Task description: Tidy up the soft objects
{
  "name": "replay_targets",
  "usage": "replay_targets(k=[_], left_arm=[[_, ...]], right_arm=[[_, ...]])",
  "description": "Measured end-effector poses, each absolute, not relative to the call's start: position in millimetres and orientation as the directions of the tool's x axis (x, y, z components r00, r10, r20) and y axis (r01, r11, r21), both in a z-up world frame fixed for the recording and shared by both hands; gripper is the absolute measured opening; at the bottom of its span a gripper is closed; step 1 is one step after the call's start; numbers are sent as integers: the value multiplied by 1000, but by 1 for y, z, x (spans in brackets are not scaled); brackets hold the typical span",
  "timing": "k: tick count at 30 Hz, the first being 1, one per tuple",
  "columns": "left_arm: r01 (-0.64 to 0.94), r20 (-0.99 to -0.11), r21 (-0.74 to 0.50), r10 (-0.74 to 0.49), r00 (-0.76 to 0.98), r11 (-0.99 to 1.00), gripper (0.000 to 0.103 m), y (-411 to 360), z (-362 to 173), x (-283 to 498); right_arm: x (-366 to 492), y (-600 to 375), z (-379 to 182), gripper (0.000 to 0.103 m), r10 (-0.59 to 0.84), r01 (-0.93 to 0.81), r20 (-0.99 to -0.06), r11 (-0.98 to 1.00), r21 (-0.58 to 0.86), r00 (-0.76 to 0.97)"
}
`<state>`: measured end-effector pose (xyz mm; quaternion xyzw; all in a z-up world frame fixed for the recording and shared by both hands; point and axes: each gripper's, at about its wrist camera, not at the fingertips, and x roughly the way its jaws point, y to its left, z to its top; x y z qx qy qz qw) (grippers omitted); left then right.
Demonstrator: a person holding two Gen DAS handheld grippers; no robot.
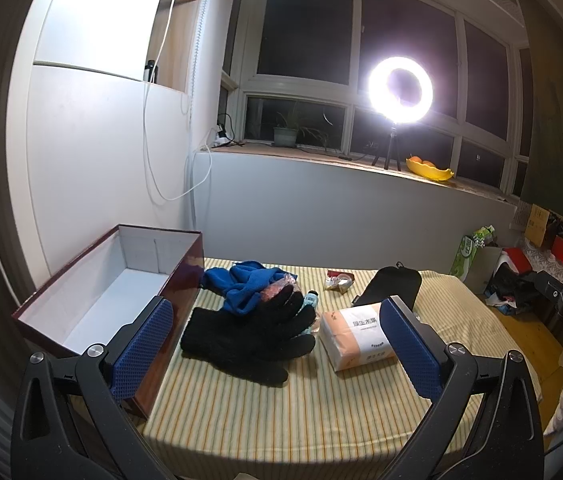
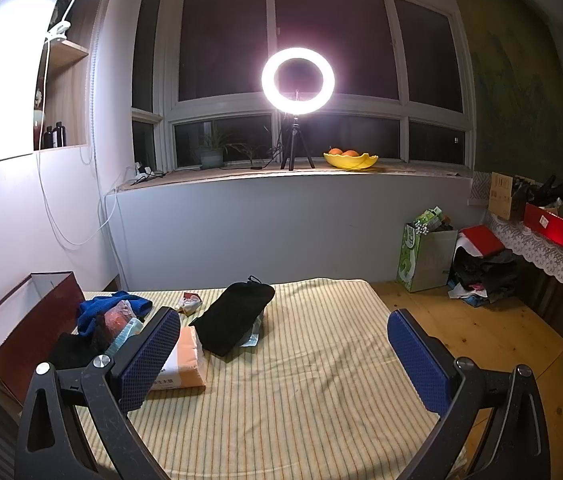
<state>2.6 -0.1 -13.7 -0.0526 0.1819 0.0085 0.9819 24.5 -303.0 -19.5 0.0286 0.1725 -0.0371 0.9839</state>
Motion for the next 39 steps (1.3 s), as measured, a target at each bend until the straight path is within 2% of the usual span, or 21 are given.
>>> replay_targets(k=[16, 25, 39], left_arm=[[-37, -371, -97, -2, 928, 995, 103, 0, -17, 5], [-25, -414, -109, -22, 910, 994, 103, 1, -26, 20], [59, -547, -177, -148, 824, 982, 103, -20, -63, 52]], right_arm=[[29, -299, -24, 102, -60, 80, -359, 996, 39, 931], [43, -298, -32, 102, -34, 55, -389, 998, 43, 921], [89, -293, -60, 102, 210, -160, -534, 977, 139, 819]])
